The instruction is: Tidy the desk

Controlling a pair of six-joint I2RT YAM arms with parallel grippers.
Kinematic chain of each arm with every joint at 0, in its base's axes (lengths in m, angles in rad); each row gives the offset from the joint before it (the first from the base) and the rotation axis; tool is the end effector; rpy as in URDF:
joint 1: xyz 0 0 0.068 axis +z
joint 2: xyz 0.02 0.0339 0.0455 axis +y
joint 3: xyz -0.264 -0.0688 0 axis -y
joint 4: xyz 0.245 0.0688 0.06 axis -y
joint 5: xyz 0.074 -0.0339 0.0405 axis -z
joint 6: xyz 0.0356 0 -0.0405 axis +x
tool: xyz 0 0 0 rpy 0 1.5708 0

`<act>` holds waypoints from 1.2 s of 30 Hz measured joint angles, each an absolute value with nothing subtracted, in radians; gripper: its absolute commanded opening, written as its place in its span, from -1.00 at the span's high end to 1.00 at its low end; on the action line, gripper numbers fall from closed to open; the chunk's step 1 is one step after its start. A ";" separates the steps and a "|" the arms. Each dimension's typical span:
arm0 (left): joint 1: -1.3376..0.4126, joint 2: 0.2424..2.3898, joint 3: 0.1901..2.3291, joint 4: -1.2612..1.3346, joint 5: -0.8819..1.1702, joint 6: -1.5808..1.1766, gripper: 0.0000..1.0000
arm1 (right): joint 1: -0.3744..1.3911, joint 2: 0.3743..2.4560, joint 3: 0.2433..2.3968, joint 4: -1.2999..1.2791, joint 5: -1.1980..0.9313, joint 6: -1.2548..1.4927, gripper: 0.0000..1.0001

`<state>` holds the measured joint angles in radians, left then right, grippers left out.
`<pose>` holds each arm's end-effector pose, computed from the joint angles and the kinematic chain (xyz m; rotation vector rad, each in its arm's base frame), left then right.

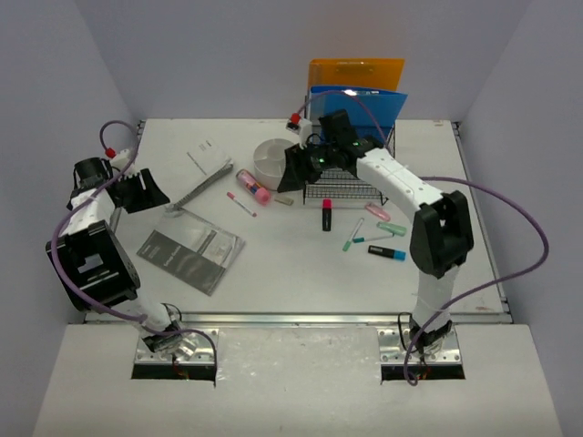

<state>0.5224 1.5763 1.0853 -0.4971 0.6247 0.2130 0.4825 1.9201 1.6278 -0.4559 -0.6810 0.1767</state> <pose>0.2898 0.1428 0.2290 -0.1372 2.3558 -0.4546 0.3765 0.2225 0.2793 -0.7148 2.2608 1.1163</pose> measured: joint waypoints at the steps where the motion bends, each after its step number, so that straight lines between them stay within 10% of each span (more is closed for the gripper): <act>1: 0.539 1.576 1.076 -0.500 0.636 0.218 -0.07 | 0.509 1.966 1.685 -0.459 -0.687 0.180 -0.21; 19: 0.606 1.471 1.021 -0.552 0.693 0.298 -0.12 | 0.776 2.563 2.039 -0.383 -0.753 0.346 -0.17; 27: 0.611 1.443 1.014 -0.542 0.683 0.298 -0.12 | 0.772 2.521 1.898 -0.330 -0.772 0.303 0.96; 36: 0.605 1.552 1.042 -0.565 0.708 0.377 -0.06 | 0.774 2.313 1.573 -0.322 -0.759 0.186 1.00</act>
<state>0.6050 1.5518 1.0415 -0.5651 0.7081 0.3775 0.7738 2.3133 1.5732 -0.3220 -0.7594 0.1863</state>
